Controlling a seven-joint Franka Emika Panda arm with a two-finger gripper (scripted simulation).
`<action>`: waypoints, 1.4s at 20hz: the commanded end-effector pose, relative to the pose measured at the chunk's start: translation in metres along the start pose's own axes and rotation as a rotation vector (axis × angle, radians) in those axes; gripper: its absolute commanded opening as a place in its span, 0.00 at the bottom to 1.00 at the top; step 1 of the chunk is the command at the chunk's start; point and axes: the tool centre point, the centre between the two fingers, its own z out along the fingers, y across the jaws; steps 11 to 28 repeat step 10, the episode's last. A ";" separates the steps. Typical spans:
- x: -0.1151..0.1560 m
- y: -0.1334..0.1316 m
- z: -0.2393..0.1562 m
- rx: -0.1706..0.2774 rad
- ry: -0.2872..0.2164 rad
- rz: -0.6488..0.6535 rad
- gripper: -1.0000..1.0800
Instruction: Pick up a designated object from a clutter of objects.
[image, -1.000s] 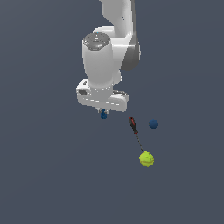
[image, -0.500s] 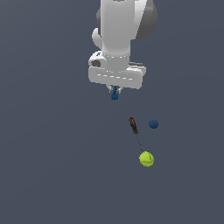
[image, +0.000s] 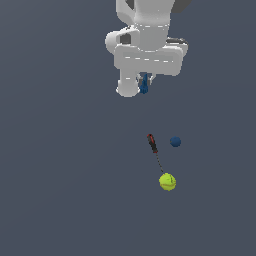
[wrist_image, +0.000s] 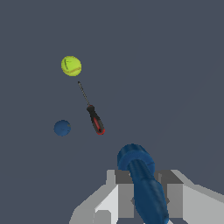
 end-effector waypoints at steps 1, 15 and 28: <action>-0.008 -0.006 -0.013 0.000 -0.001 0.000 0.00; -0.019 -0.017 -0.031 0.002 -0.002 0.000 0.00; -0.019 -0.017 -0.031 0.002 -0.002 0.000 0.00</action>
